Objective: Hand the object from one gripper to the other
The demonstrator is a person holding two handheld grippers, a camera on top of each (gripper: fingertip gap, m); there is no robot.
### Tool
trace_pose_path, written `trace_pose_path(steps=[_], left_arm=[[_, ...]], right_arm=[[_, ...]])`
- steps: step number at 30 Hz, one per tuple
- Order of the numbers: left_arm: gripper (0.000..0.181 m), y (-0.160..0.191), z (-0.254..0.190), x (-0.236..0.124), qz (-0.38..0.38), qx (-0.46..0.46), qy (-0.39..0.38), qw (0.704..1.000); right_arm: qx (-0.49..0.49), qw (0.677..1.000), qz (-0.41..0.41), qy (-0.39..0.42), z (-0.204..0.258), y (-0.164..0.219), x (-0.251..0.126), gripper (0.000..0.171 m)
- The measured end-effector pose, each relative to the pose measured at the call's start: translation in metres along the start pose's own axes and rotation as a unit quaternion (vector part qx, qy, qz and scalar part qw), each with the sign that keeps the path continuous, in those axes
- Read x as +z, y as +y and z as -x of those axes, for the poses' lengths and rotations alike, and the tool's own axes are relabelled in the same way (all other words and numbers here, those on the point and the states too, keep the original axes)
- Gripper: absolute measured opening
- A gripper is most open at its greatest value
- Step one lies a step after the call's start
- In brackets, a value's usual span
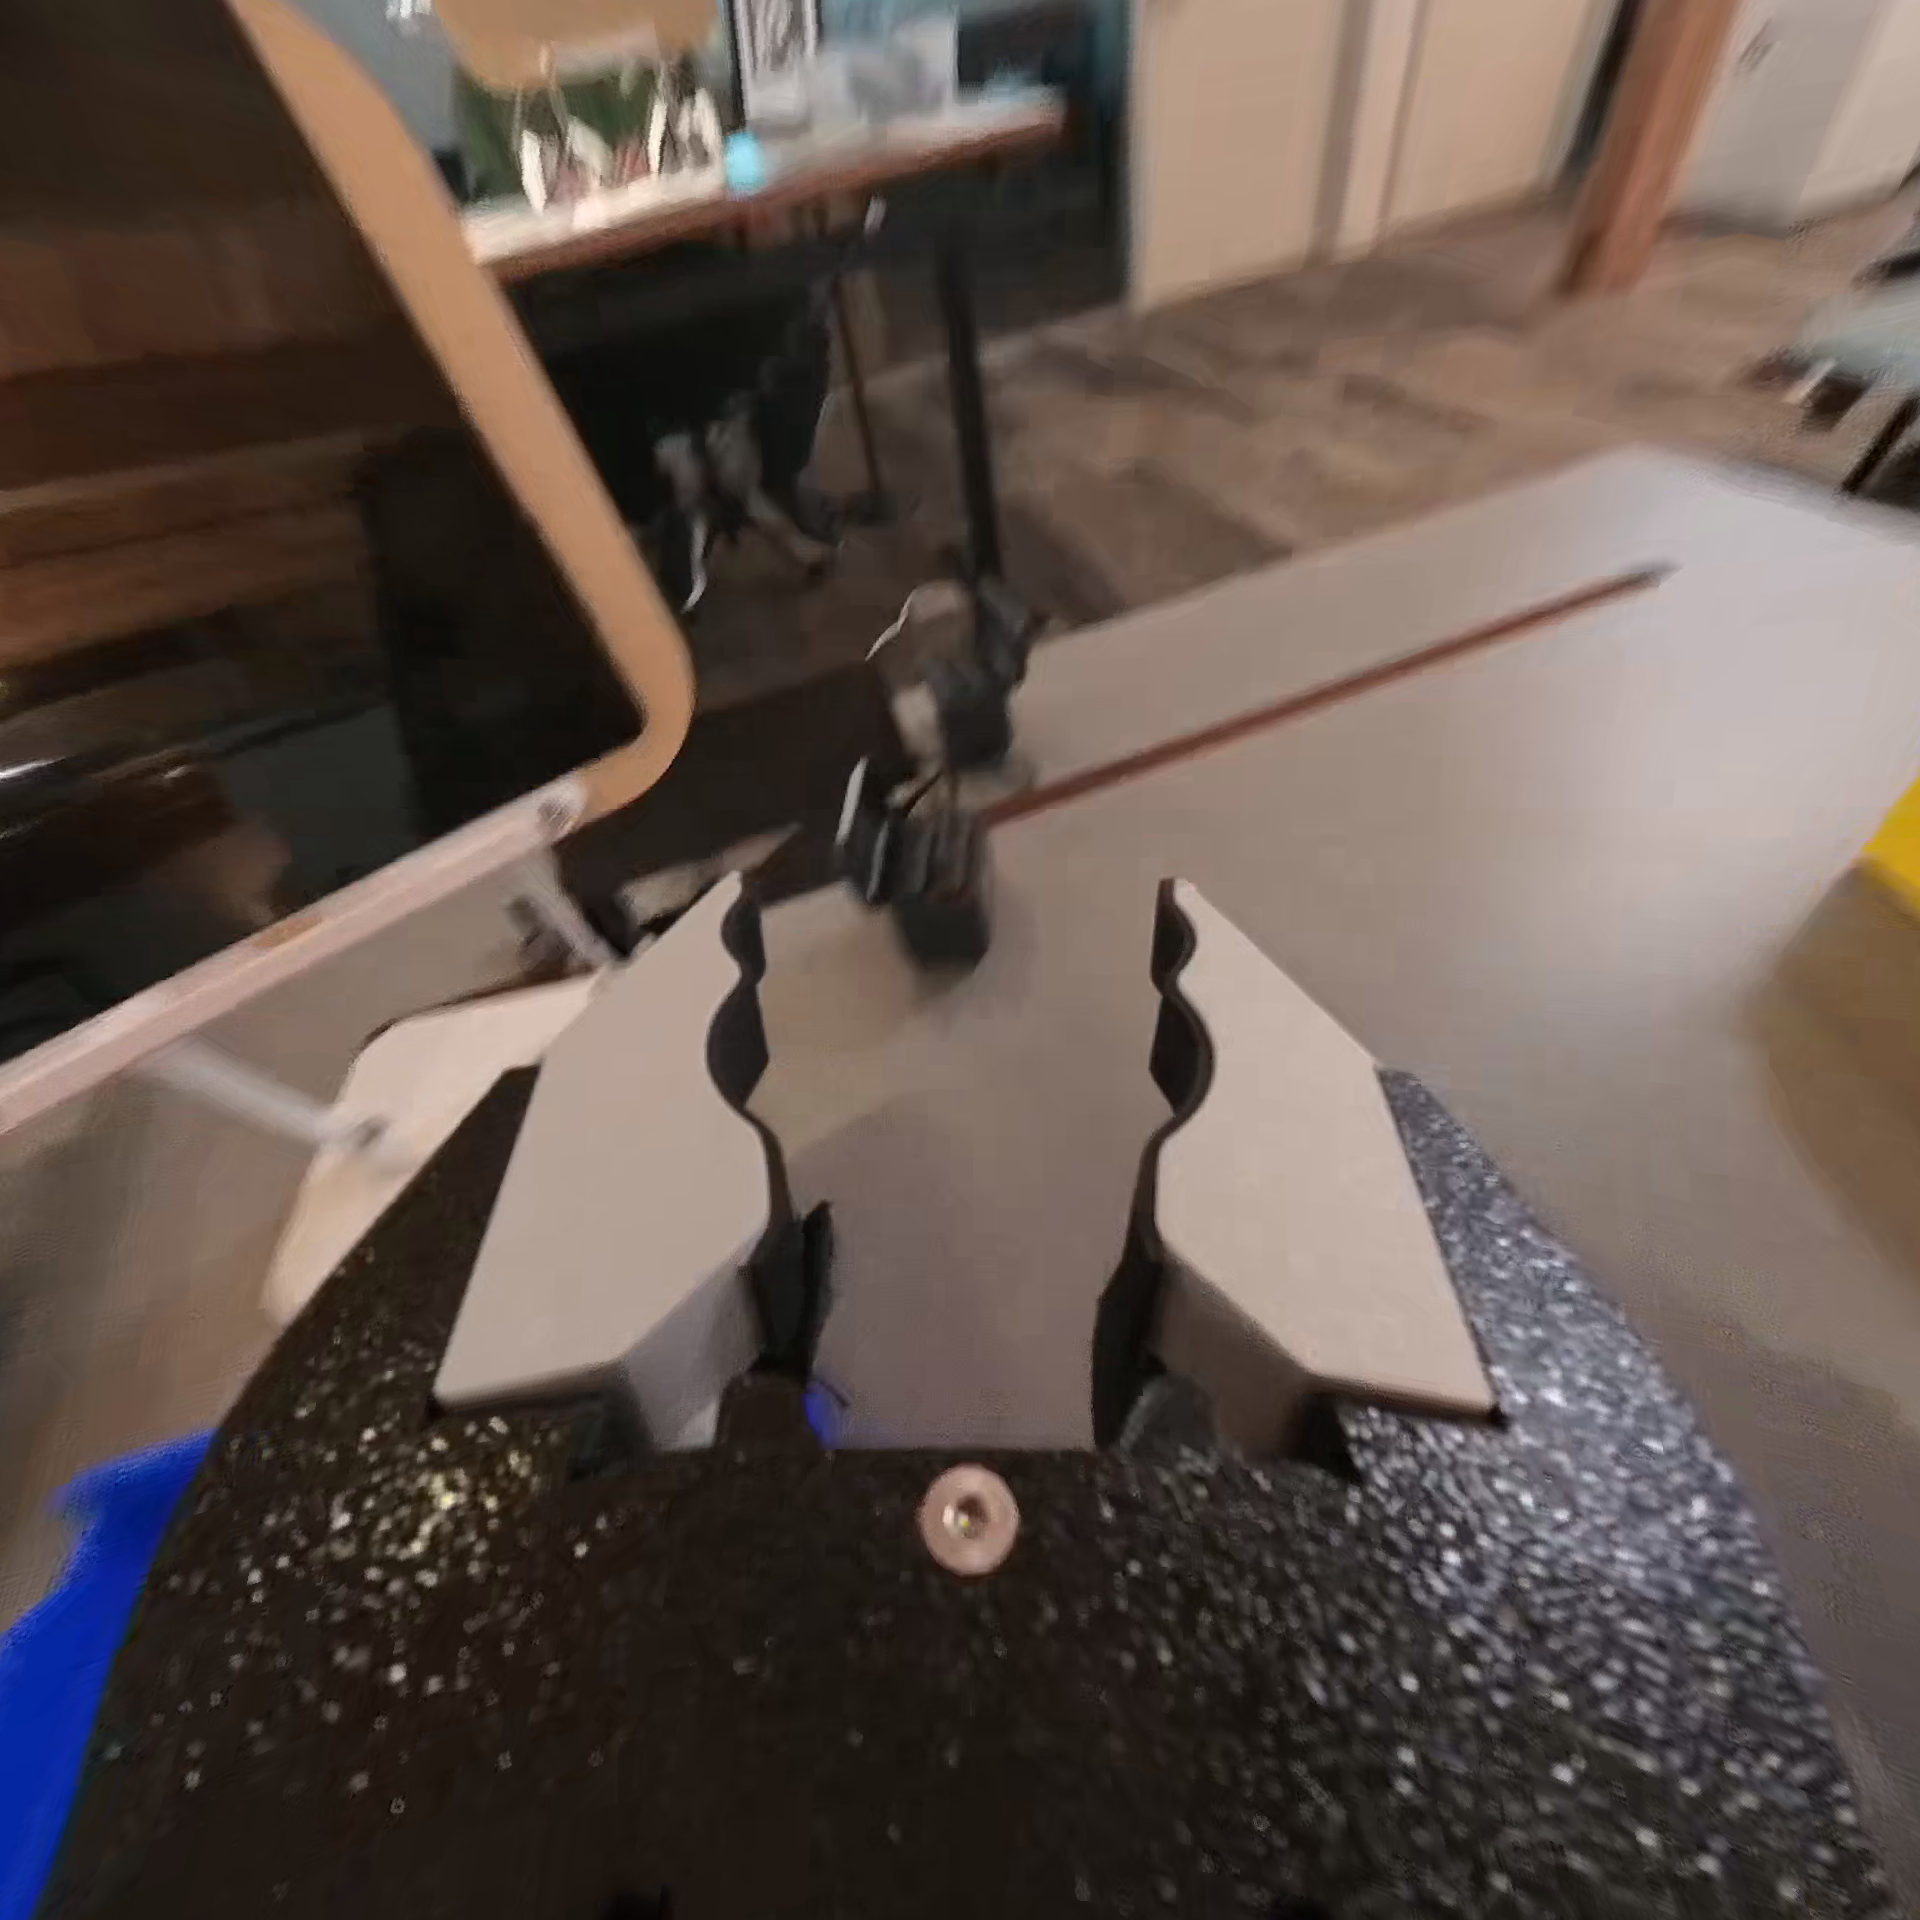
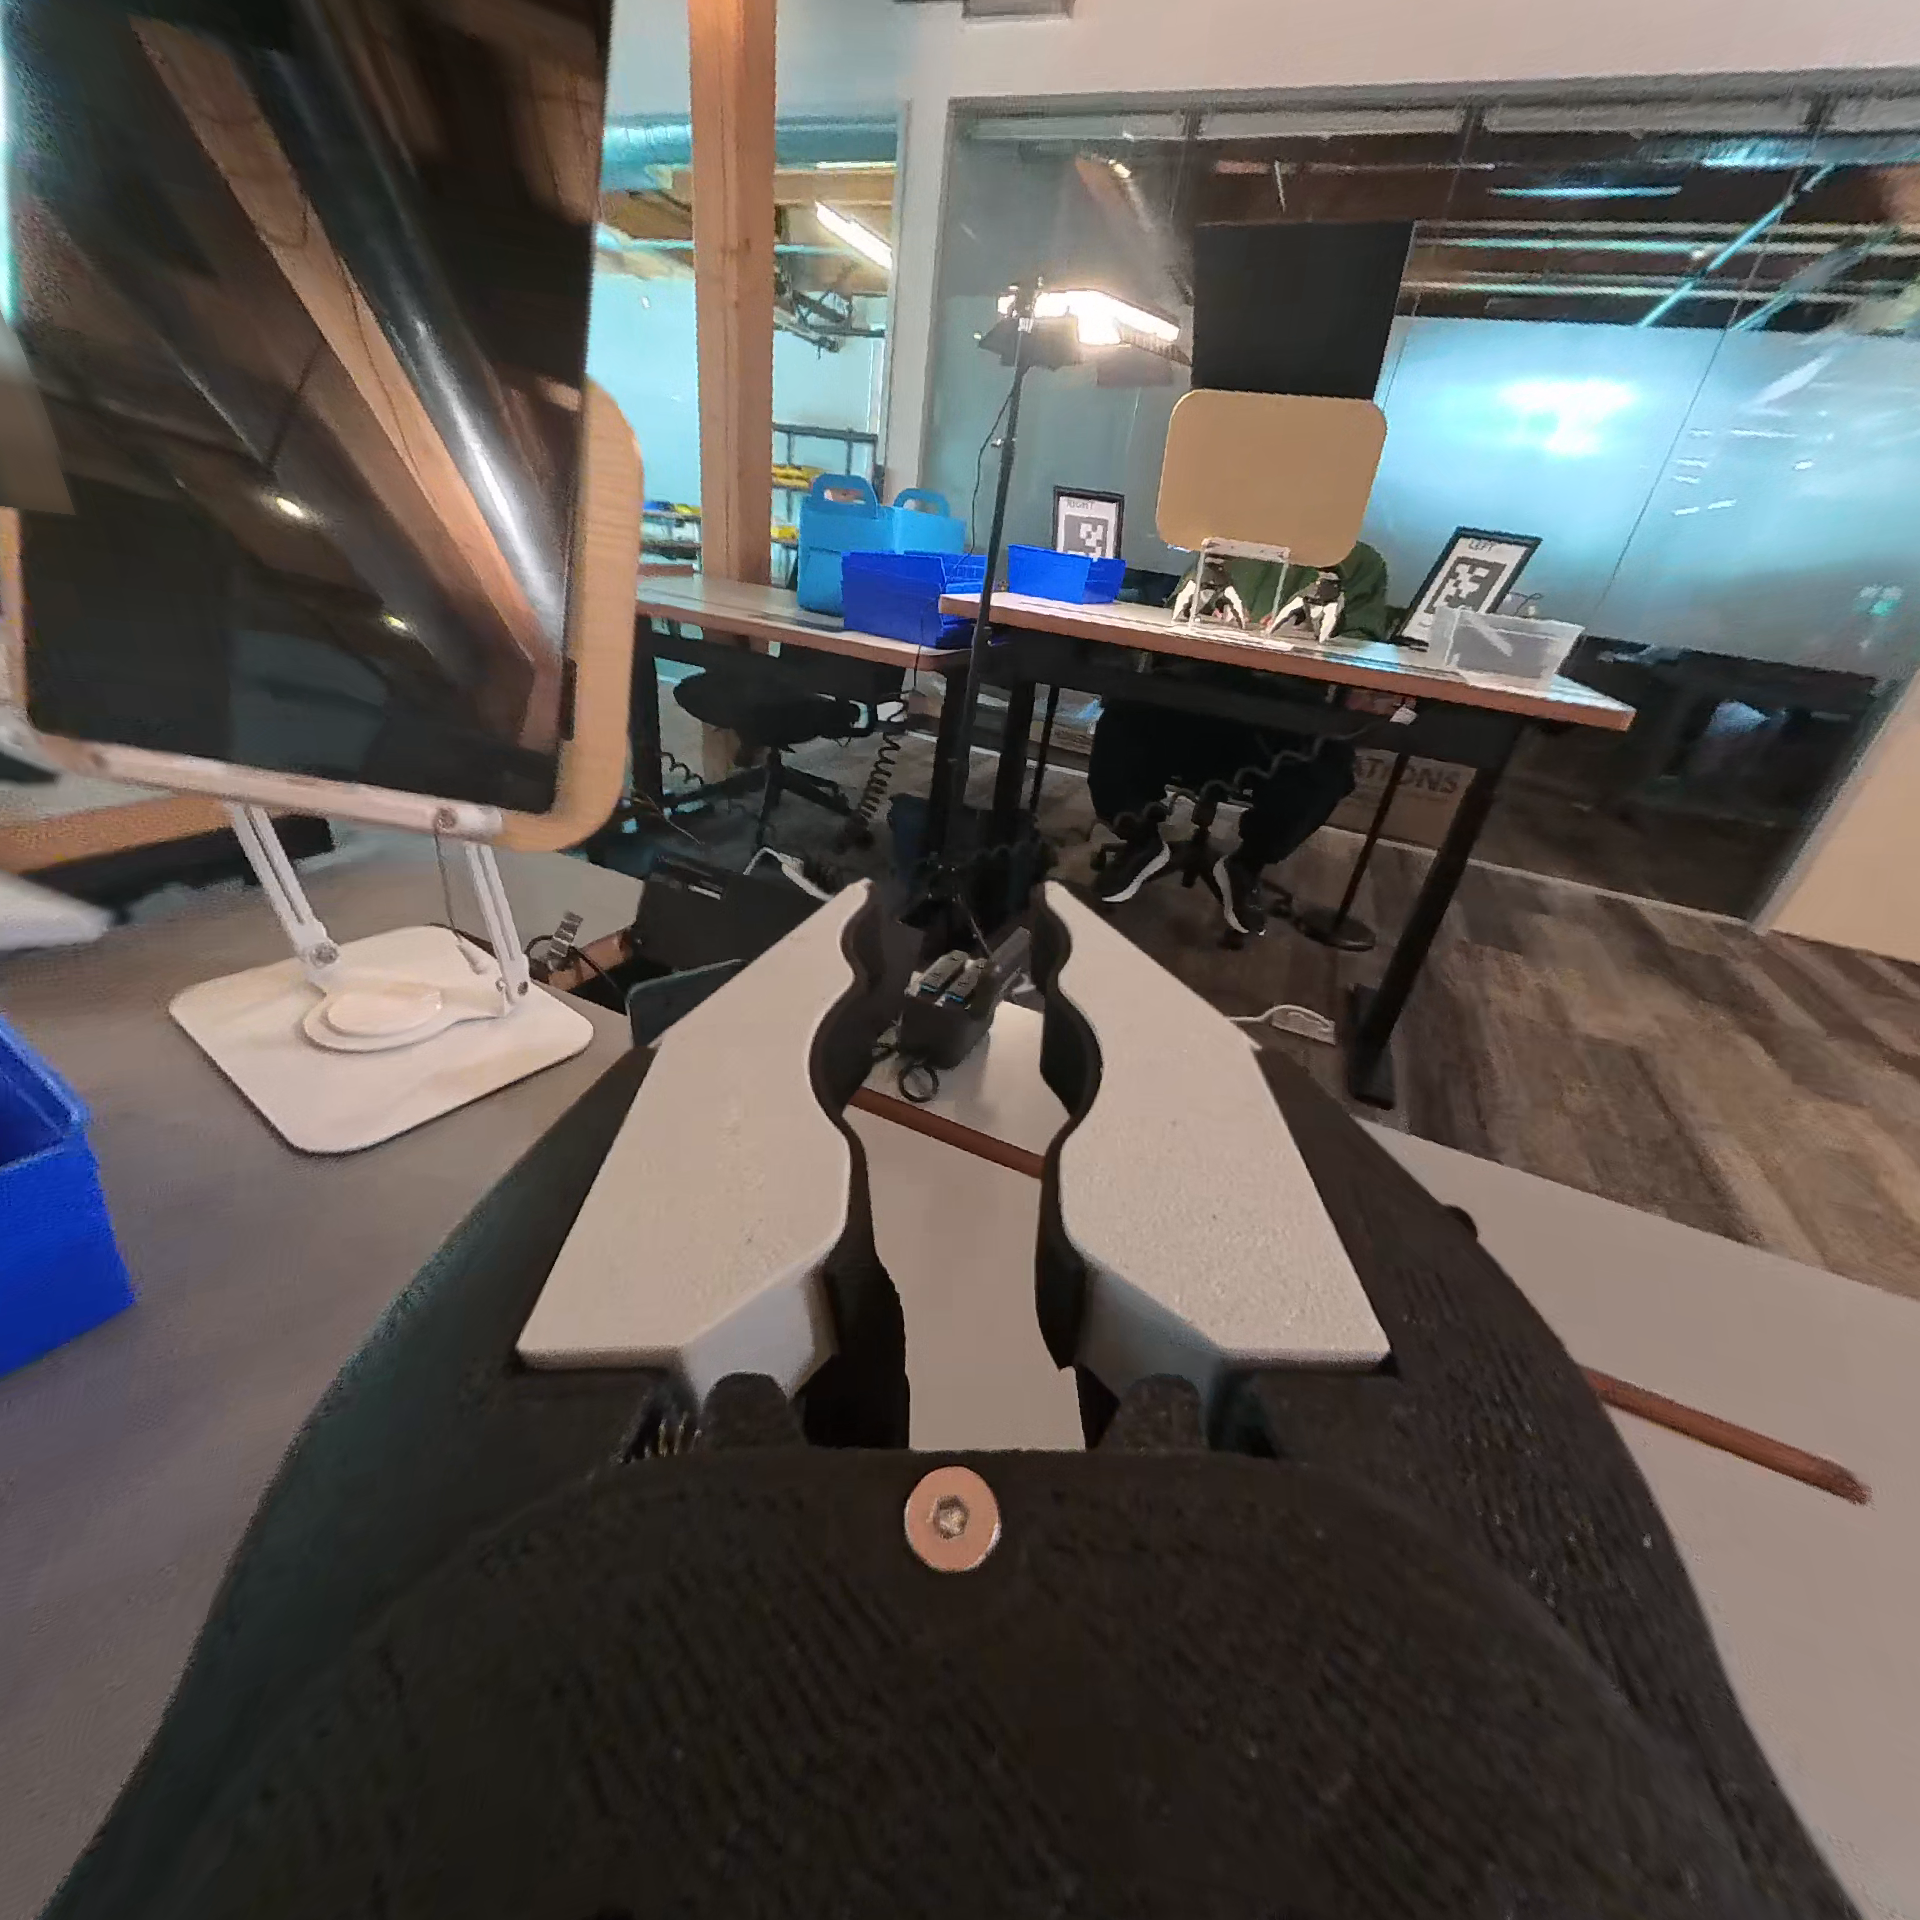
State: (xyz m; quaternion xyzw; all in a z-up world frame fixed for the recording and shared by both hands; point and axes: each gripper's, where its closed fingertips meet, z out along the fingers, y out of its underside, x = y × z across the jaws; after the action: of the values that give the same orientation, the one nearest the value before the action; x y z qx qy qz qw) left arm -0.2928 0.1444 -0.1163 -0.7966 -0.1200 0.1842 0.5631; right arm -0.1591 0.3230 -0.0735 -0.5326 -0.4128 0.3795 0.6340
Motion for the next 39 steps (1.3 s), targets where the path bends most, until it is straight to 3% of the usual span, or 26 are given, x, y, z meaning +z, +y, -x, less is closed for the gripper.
trace_pose_path(steps=[5,10,15,20,24,26,28,31,35,37,39], left_arm=[[0.065,0.064,0.048,-0.067,0.182,0.065,-0.072,0.978],[0.046,0.162,0.073,-0.121,0.355,-0.007,-0.016,0.935],[0.055,0.223,0.06,-0.146,0.422,-0.107,0.076,0.897],[0.067,0.258,0.06,-0.149,0.46,-0.115,0.074,0.877],[0.062,0.275,0.053,-0.143,0.473,-0.108,0.082,0.871],[0.051,0.28,0.047,-0.141,0.474,-0.109,0.089,0.869],[0.051,0.279,0.05,-0.142,0.47,-0.101,0.078,0.873],[0.05,0.268,0.078,-0.15,0.453,-0.053,0.015,0.89],[0.05,0.217,0.107,-0.154,0.337,-0.051,-0.037,0.939],[0.05,0.179,0.1,-0.15,0.245,-0.079,-0.002,0.966],[0.049,0.125,0.06,-0.147,0.126,-0.145,0.137,0.972]], right_arm=[[0.043,0.999,-0.006,-0.02,-0.005,0.003,-0.003,0.025],[0.059,0.998,-0.005,-0.035,-0.006,0.005,-0.005,0.025],[0.077,0.995,-0.01,-0.059,0.0,0.004,-0.004,0.025],[0.091,0.994,0.0,-0.066,0.001,0.011,-0.001,0.025],[0.099,0.992,0.008,-0.074,0.004,0.014,0.001,0.026],[0.097,0.992,0.009,-0.078,0.005,0.015,0.001,0.025],[0.093,0.992,0.011,-0.079,0.007,0.015,0.002,0.025],[0.083,0.993,0.014,-0.085,0.01,0.017,0.003,0.025],[0.056,0.99,-0.011,-0.13,0.031,0.009,0.005,0.027],[0.022,0.984,-0.047,-0.172,0.056,-0.003,0.005,0.031],[0.007,0.962,-0.087,-0.26,0.101,-0.017,-0.002,0.034]])
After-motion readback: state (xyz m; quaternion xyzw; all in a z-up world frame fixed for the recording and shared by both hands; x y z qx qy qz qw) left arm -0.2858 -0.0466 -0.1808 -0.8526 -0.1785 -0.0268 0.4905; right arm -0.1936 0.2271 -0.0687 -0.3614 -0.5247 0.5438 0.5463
